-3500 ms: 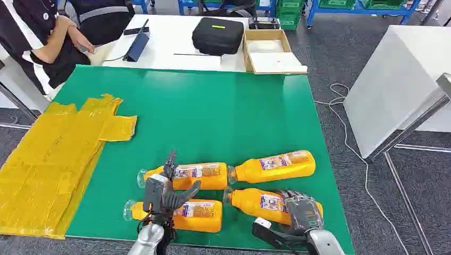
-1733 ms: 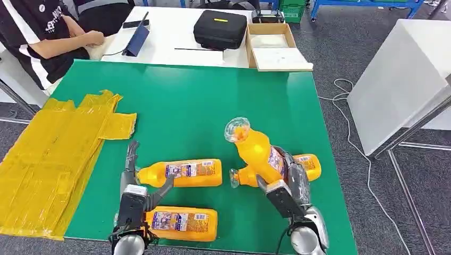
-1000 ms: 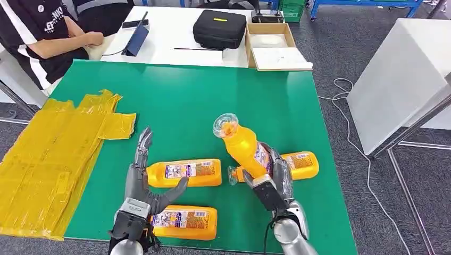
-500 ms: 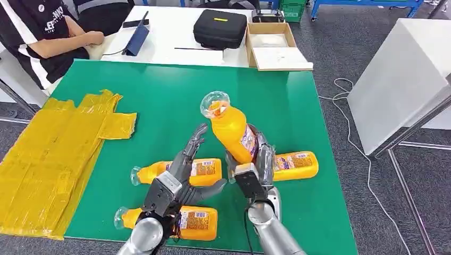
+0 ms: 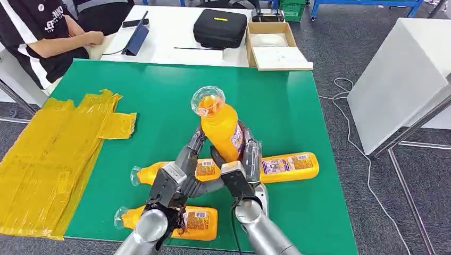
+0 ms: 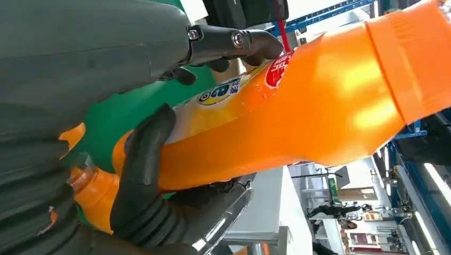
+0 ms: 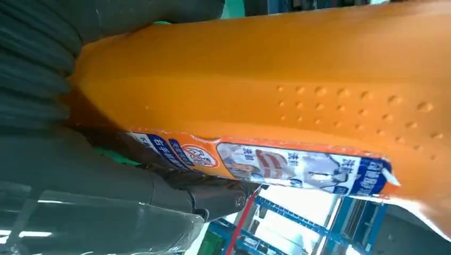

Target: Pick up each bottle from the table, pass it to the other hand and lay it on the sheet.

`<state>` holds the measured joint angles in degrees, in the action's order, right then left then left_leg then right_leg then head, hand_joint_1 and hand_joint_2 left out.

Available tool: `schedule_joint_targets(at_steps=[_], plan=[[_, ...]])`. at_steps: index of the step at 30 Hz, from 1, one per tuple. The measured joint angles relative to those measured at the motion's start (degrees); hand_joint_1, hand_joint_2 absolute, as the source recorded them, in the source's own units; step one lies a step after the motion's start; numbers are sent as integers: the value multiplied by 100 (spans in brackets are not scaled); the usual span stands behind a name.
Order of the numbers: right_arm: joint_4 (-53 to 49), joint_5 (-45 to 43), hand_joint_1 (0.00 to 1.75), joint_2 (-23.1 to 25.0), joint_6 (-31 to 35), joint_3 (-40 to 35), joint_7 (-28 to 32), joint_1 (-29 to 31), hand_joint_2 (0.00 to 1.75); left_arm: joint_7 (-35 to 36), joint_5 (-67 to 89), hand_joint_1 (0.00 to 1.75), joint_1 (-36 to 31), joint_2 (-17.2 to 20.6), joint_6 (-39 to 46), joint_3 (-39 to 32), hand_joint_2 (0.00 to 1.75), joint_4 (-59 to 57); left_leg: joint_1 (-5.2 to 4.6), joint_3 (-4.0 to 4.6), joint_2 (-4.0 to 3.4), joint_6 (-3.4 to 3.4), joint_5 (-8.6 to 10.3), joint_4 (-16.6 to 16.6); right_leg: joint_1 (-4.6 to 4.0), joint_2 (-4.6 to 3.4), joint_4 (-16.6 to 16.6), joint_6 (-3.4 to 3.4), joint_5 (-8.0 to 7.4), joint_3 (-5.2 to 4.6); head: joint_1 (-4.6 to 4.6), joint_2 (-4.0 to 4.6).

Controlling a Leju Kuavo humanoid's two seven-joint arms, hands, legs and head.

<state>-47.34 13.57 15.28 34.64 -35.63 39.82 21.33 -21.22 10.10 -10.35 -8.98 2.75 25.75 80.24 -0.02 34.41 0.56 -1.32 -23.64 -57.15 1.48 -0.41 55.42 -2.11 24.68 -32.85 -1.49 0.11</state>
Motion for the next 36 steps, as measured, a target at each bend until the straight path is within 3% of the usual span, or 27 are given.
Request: schedule_joint_targets(at_steps=[18, 36], plan=[[483, -101, 175, 107, 280, -855, 0, 235, 175, 24, -960, 0, -681, -92, 11, -247, 175, -848, 1, 1, -1, 2, 3, -1, 0, -1, 1, 0, 0, -2, -2, 0], [1447, 335, 175, 149, 243, -1204, -72, 491, 175, -98, -1001, 0, -652, -107, 9, -516, 175, -1418, 0, 3, -6, 2, 3, -2, 0, -4, 0, 0, 0, -10, 0, 0]])
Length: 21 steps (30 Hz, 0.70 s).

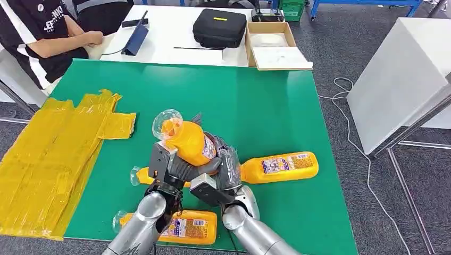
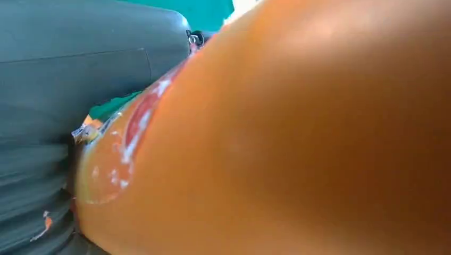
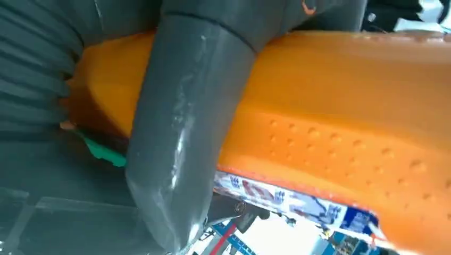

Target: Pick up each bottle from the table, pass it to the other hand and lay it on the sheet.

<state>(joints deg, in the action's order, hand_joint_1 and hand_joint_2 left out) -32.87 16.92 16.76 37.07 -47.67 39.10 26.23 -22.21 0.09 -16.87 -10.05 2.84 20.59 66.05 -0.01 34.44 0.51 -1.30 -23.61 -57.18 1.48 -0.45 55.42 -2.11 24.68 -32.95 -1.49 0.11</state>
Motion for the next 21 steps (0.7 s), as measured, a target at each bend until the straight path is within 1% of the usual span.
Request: schedule_joint_targets(at_steps=[3, 11, 21], plan=[[218, 102, 175, 44, -17, -39, -67, 31, 175, -7, 0, 0, 40, 0, -4, -44, 175, -55, 0, 0, -6, 0, 0, 0, 0, -4, 0, 0, 0, -5, -2, 0], [507, 365, 175, 103, -13, -81, -498, 83, 175, 20, 9, 0, 108, -11, 55, -147, 175, -96, 0, 2, -15, 0, 0, -1, 0, -8, -1, 0, 0, -12, 0, 0], [596, 393, 175, 109, -11, -100, -542, 133, 175, 39, 9, 0, 110, -15, 57, -168, 175, -96, 0, 1, -18, 0, 0, -1, 0, -12, 0, 0, -1, -11, 0, 0]])
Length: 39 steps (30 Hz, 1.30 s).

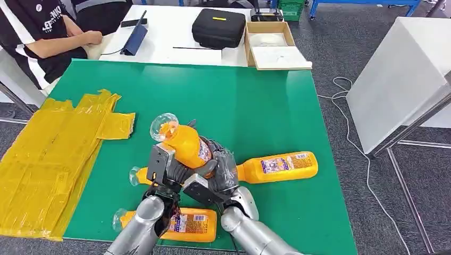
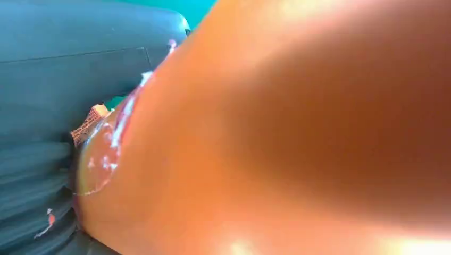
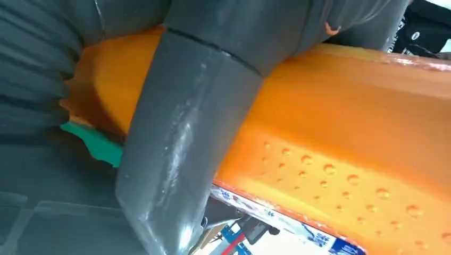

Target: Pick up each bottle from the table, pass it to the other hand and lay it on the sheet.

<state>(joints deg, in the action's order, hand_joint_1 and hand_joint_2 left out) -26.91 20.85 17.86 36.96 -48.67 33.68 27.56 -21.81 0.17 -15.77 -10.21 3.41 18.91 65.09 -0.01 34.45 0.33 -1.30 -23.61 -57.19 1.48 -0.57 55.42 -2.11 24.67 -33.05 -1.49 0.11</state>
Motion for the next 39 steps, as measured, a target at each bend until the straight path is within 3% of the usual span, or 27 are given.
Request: schedule_joint_targets(at_steps=[18, 39], plan=[[79, 267, 175, 26, 22, 92, -127, 45, 175, 39, -22, 0, -10, -15, 26, -33, 175, 81, 0, -5, -7, 0, 0, 0, 0, -8, 0, -2, -4, 2, -2, 0], [-308, -142, 175, 107, -107, 879, 573, -393, 175, 168, 186, 0, -328, -208, 181, 282, 175, 1222, 0, 3, -9, 2, 1, 0, -2, -15, 1, -7, -9, -3, 5, 0]])
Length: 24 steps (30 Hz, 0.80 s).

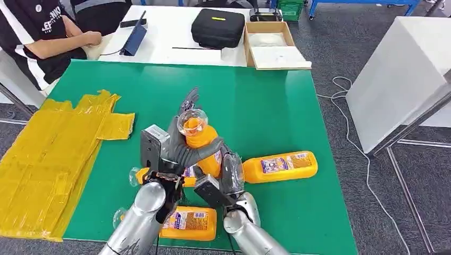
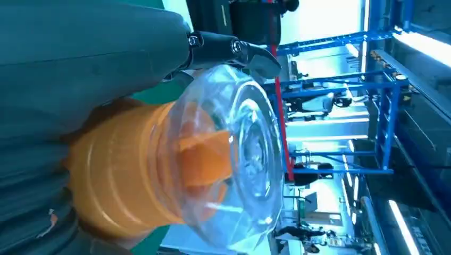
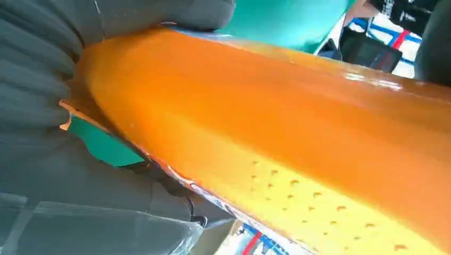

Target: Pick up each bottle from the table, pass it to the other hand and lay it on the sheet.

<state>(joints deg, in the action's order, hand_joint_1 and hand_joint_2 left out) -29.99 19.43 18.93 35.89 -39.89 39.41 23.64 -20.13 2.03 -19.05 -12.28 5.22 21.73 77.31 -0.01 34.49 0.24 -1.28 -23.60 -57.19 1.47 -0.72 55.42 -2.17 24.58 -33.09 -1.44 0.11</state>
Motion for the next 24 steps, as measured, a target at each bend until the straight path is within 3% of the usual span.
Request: schedule_joint_targets(at_steps=[24], plan=[[-520, 164, 175, -2, 164, 277, -48, -95, 175, 142, -127, 0, -264, -101, -87, 214, 175, 20, 0, 2, 3, 0, 1, 0, 2, 2, 0, 0, 0, 1, -2, 0]])
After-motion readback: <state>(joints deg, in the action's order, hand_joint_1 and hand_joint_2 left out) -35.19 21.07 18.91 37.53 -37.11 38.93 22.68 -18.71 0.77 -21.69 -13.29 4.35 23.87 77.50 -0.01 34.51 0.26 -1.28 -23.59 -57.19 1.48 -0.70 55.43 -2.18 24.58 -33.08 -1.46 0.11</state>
